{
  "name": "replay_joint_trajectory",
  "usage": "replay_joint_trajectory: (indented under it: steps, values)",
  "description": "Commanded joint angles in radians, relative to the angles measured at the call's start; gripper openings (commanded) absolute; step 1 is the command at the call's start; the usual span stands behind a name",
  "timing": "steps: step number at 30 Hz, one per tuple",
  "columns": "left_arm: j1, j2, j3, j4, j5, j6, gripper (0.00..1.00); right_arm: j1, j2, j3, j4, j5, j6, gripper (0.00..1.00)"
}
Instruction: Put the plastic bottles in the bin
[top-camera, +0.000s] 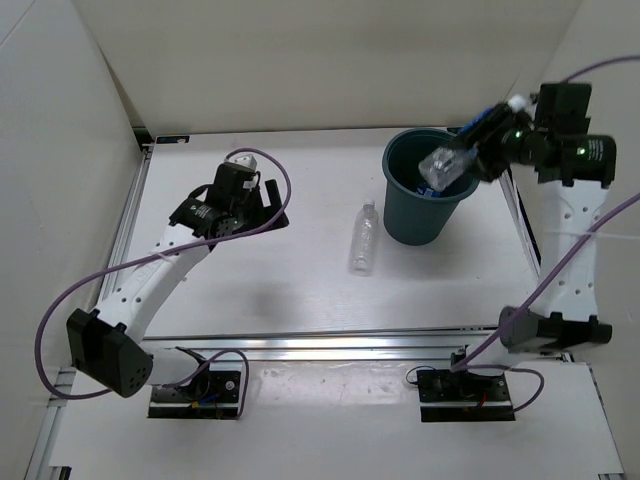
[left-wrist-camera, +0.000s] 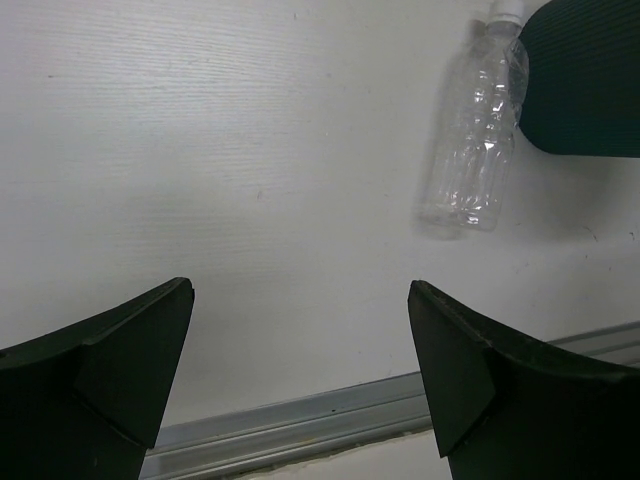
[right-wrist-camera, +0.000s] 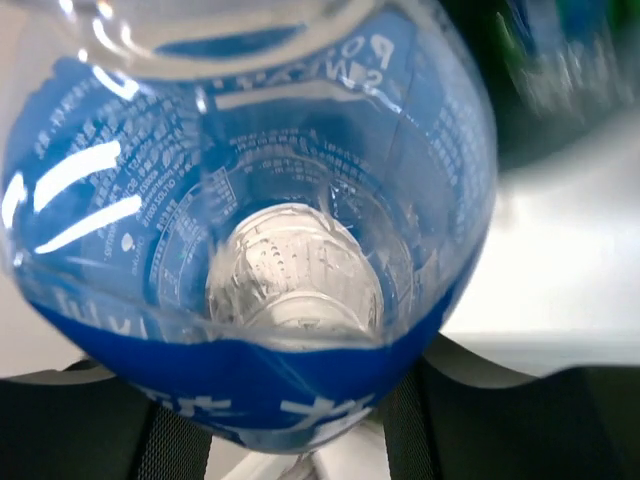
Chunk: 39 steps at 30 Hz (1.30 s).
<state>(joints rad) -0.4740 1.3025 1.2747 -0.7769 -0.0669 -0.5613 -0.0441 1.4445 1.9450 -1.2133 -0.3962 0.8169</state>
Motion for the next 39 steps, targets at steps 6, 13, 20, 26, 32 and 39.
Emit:
replay_joint_trajectory:
  steps: [6,13,20,26,32,39]
  values:
    - [0.003,0.052,0.074,0.031,0.121,-0.031,0.99,0.042,0.315,0.369,0.083,0.151,-0.18,0.46]
    - [0.003,0.084,0.083,0.051,0.081,-0.031,0.99,0.147,0.399,0.391,0.002,0.341,-0.295,1.0]
    - [-0.006,0.289,0.288,0.102,0.28,0.011,0.99,0.113,0.144,0.315,0.067,0.329,-0.253,1.0]
    - [-0.055,0.624,0.524,0.183,0.522,0.024,0.99,0.093,0.054,0.217,0.015,0.241,-0.252,1.0]
    - [-0.095,0.776,0.549,0.252,0.552,0.024,0.99,0.043,0.036,0.207,-0.048,0.163,-0.282,1.0]
    - [-0.15,0.914,0.637,0.272,0.601,0.014,0.99,0.007,0.027,0.218,-0.048,0.094,-0.282,1.0]
